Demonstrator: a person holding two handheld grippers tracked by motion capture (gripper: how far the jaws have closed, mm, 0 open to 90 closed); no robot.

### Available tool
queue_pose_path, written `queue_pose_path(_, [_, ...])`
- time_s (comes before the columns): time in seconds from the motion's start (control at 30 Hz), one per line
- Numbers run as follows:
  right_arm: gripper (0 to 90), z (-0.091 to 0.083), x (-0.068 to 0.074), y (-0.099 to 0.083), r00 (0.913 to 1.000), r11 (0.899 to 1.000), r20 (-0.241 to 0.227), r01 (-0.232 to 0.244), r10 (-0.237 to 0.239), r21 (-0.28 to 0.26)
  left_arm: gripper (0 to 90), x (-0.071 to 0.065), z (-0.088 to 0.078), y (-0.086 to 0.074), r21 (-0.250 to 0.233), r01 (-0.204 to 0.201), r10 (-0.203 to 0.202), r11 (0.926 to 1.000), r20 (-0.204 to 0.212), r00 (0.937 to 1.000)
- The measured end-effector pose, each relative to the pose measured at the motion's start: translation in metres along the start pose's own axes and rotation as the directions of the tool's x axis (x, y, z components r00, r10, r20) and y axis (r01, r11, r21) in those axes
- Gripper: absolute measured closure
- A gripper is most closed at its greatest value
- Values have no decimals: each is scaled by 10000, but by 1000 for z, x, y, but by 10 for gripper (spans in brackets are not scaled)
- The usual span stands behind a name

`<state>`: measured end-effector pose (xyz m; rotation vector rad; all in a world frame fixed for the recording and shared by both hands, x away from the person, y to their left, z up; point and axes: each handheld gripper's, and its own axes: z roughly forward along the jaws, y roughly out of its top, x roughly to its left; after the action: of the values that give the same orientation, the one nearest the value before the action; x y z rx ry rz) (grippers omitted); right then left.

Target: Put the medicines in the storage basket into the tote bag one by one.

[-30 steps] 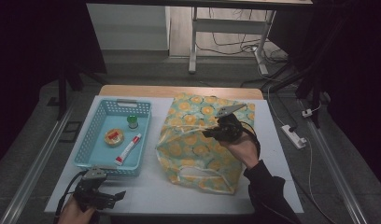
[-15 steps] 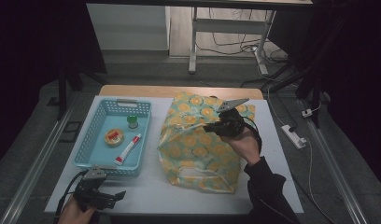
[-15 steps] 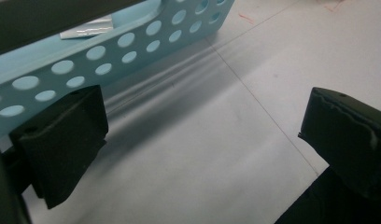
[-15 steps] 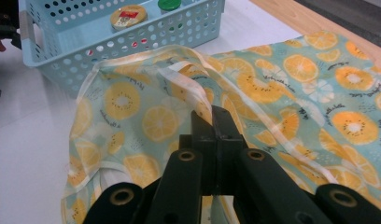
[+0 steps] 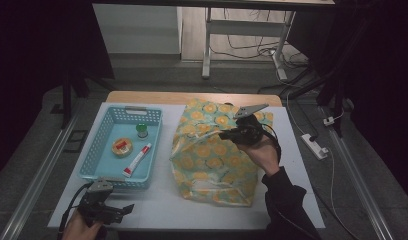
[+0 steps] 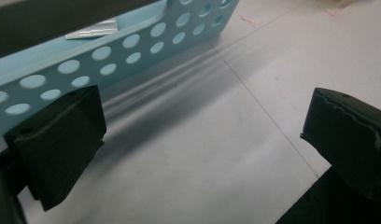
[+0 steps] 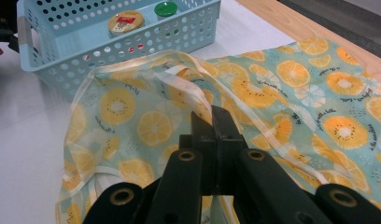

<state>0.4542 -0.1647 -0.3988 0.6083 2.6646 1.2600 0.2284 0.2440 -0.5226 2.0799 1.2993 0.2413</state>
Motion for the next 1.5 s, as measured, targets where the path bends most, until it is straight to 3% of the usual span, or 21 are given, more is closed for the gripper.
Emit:
queue_pose_path(0.37, [899, 1, -2, -3, 10000, 10000, -27, 2, -2, -26, 0, 1, -2, -1, -212, 74, -74, 9997, -11, 10000])
queue_pose_path(0.73, [899, 1, -2, -4, 10000, 9999, -64, -12, 11, -100, 0, 4, -5, -2, -368, 389, -378, 9986, 319, 9988])
queue_pose_path(0.87, [899, 2, -1, -3, 10000, 10000, -69, -19, 19, -58, 0, 3, -8, -1, -484, 422, -417, 9979, 118, 9991])
queue_pose_path(1.0, [899, 1, -1, -3, 10000, 10000, -85, -6, 5, -55, 0, 4, -12, 0, -630, 617, -595, 9961, 360, 9976])
queue_pose_path(1.33, [899, 3, -3, -3, 9999, 10000, -112, -3, 3, -15, 0, -4, -24, 9, -800, 247, -208, 9965, 499, 9985])
queue_pose_path(1.5, [899, 3, -3, -4, 9999, 10000, -113, 53, -53, 14, 0, -4, -30, 12, -1081, 249, -156, 9938, 859, 9962])
